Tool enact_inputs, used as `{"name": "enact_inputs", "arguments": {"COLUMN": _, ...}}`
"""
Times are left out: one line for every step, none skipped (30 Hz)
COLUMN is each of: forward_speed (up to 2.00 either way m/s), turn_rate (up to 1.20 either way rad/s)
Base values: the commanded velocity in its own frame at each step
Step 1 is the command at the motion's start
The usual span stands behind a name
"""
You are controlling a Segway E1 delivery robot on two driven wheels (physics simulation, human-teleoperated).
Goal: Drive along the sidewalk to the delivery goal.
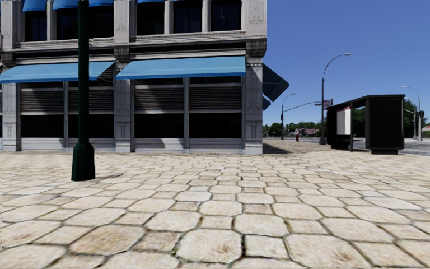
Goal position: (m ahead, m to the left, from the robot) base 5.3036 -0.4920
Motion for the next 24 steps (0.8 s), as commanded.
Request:
{"name": "enact_inputs", "arguments": {"forward_speed": 2.00, "turn_rate": 0.00}}
{"name": "enact_inputs", "arguments": {"forward_speed": 2.00, "turn_rate": 0.00}}
{"name": "enact_inputs", "arguments": {"forward_speed": 2.00, "turn_rate": 0.00}}
{"name": "enact_inputs", "arguments": {"forward_speed": 2.00, "turn_rate": 0.00}}
{"name": "enact_inputs", "arguments": {"forward_speed": 2.00, "turn_rate": -0.59}}
{"name": "enact_inputs", "arguments": {"forward_speed": 2.00, "turn_rate": -0.88}}
{"name": "enact_inputs", "arguments": {"forward_speed": 2.00, "turn_rate": -1.00}}
{"name": "enact_inputs", "arguments": {"forward_speed": 2.00, "turn_rate": -1.00}}
{"name": "enact_inputs", "arguments": {"forward_speed": 2.00, "turn_rate": -1.02}}
{"name": "enact_inputs", "arguments": {"forward_speed": 2.00, "turn_rate": -0.28}}
{"name": "enact_inputs", "arguments": {"forward_speed": 2.00, "turn_rate": 0.00}}
{"name": "enact_inputs", "arguments": {"forward_speed": 2.00, "turn_rate": 0.00}}
{"name": "enact_inputs", "arguments": {"forward_speed": 2.00, "turn_rate": 0.00}}
{"name": "enact_inputs", "arguments": {"forward_speed": 2.00, "turn_rate": 0.00}}
{"name": "enact_inputs", "arguments": {"forward_speed": 2.00, "turn_rate": 0.00}}
{"name": "enact_inputs", "arguments": {"forward_speed": 2.00, "turn_rate": 0.00}}
{"name": "enact_inputs", "arguments": {"forward_speed": 2.00, "turn_rate": 0.00}}
{"name": "enact_inputs", "arguments": {"forward_speed": 2.00, "turn_rate": 0.00}}
{"name": "enact_inputs", "arguments": {"forward_speed": 2.00, "turn_rate": 0.00}}
{"name": "enact_inputs", "arguments": {"forward_speed": 2.00, "turn_rate": 0.00}}
{"name": "enact_inputs", "arguments": {"forward_speed": 2.00, "turn_rate": 0.00}}
{"name": "enact_inputs", "arguments": {"forward_speed": 2.00, "turn_rate": 0.00}}
{"name": "enact_inputs", "arguments": {"forward_speed": 2.00, "turn_rate": 0.00}}
{"name": "enact_inputs", "arguments": {"forward_speed": 2.00, "turn_rate": 0.00}}
